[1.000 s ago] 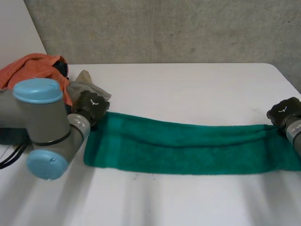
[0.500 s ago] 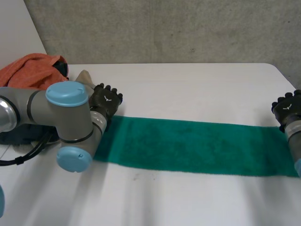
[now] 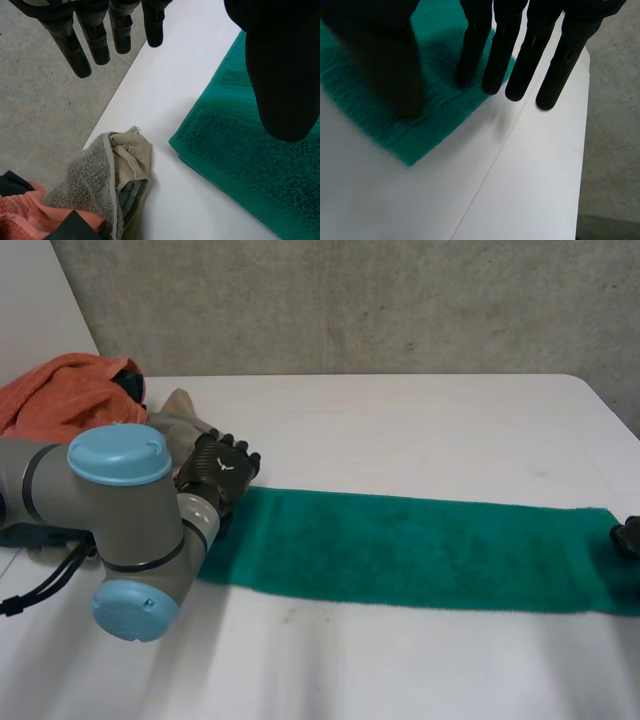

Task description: Fold the laundry.

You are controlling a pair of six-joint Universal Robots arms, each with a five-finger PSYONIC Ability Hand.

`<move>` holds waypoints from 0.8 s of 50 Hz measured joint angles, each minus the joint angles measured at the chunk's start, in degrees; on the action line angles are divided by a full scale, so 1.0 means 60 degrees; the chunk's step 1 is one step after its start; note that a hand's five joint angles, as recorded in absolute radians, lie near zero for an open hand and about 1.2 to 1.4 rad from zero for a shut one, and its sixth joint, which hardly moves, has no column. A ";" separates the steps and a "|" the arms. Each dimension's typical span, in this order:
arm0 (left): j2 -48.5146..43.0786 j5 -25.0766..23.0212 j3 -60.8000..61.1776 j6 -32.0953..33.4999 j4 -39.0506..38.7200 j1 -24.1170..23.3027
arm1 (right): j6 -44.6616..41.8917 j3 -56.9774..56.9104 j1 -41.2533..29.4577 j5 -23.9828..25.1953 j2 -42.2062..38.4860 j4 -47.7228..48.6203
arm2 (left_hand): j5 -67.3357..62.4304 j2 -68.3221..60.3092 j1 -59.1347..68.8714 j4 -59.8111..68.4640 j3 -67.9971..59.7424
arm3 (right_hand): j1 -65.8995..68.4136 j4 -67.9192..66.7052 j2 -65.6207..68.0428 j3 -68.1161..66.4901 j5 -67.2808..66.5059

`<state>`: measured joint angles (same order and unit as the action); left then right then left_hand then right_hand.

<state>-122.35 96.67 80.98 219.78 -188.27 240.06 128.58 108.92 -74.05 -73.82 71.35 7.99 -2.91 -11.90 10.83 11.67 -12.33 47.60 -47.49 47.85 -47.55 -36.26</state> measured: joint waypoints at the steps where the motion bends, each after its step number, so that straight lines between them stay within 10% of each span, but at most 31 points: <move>1: -0.0002 0.0000 0.0001 -0.0017 -0.0001 -0.0008 | -0.0003 0.0008 0.0015 -0.0014 -0.0093 0.0134 | 0.0000 0.0000 0.0001 0.0000 0.0000 | 0.1300 -0.1274 0.1305 -0.1264 -0.1397; 22: 0.0873 0.0006 0.0422 -0.0120 0.0001 0.0018 | -0.0908 -0.0861 0.1441 -0.0461 0.0204 0.0399 | 0.0000 0.0000 0.0000 0.0000 0.0000 | 0.2745 -0.3520 0.3310 -0.3424 -0.3299; 40: 0.2149 -0.0010 0.1146 -0.0835 0.0011 0.0356 | 0.0141 -0.1932 -0.6516 -0.0345 0.0820 0.1602 | 0.0000 0.0000 0.0001 0.0000 0.0000 | 0.2746 -0.3547 0.3321 -0.3469 -0.3400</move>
<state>-109.45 96.61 87.85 214.77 -188.20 242.20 129.43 97.33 -113.14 -75.89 76.27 17.60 -2.91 -11.90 10.84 11.67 -12.33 64.08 -68.77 67.78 -68.36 -56.65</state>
